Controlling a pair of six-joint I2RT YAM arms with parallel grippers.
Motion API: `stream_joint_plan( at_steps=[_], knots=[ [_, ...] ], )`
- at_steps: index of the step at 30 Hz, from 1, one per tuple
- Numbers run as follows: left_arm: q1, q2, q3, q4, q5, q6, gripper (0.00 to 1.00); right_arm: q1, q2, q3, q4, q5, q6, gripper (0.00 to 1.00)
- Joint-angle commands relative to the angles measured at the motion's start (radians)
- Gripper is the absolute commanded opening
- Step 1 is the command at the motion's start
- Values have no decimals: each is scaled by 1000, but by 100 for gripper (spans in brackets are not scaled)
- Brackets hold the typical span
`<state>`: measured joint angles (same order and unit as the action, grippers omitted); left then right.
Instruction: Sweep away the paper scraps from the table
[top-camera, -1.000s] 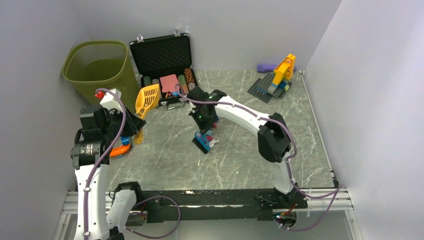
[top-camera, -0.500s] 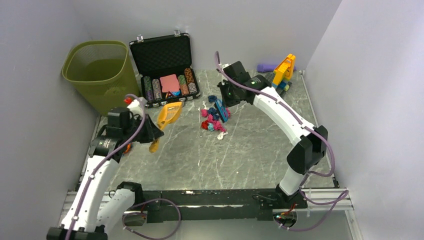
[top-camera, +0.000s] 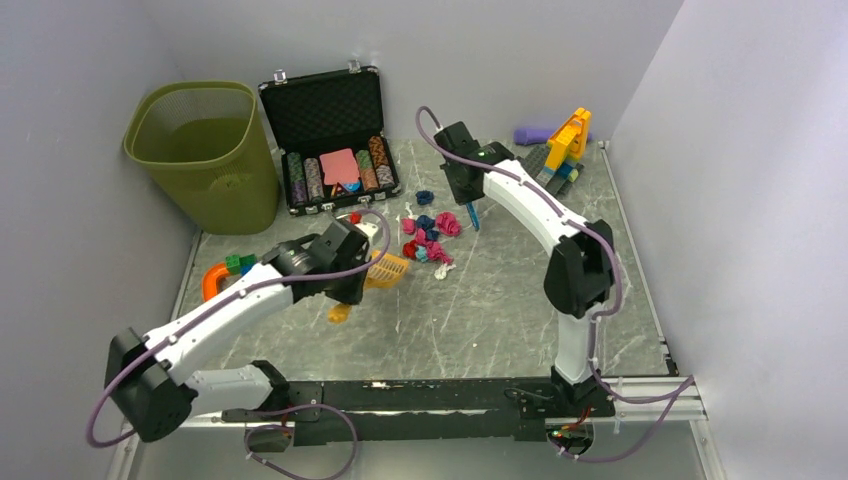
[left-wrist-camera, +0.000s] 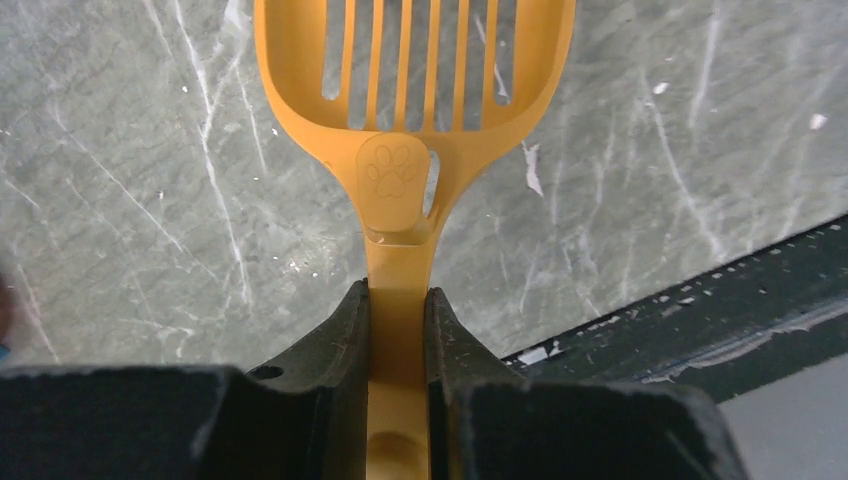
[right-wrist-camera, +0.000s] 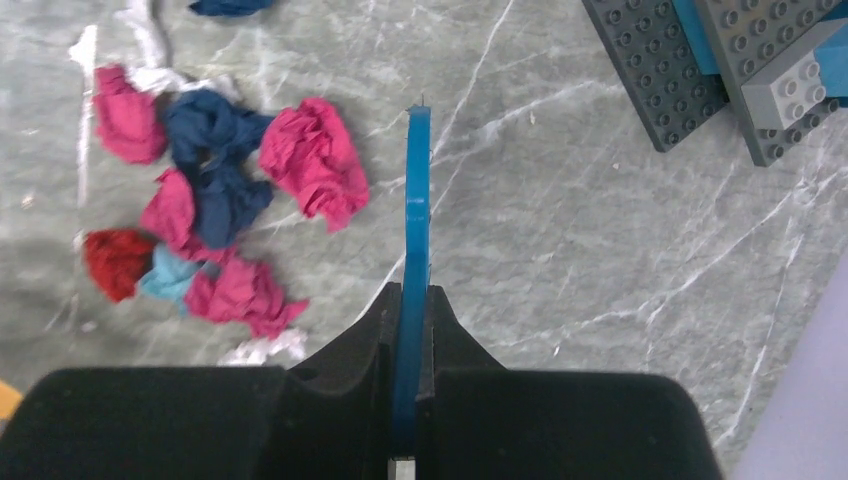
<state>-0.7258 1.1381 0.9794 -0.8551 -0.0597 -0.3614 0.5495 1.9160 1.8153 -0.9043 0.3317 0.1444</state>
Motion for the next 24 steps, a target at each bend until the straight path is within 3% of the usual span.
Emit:
stream_joint_plan(
  at_steps=[1, 12, 24],
  knots=[
    [-13, 103, 71, -25, -102, 46, 0, -16, 94, 101, 7, 93, -53, 0],
    [-13, 289, 143, 1, -161, 172, 0, -40, 285, 268, -15, -36, -171, 0],
    [-7, 416, 203, 1, -67, 271, 0, 8, 348, 324, -91, -388, -343, 0]
  ],
)
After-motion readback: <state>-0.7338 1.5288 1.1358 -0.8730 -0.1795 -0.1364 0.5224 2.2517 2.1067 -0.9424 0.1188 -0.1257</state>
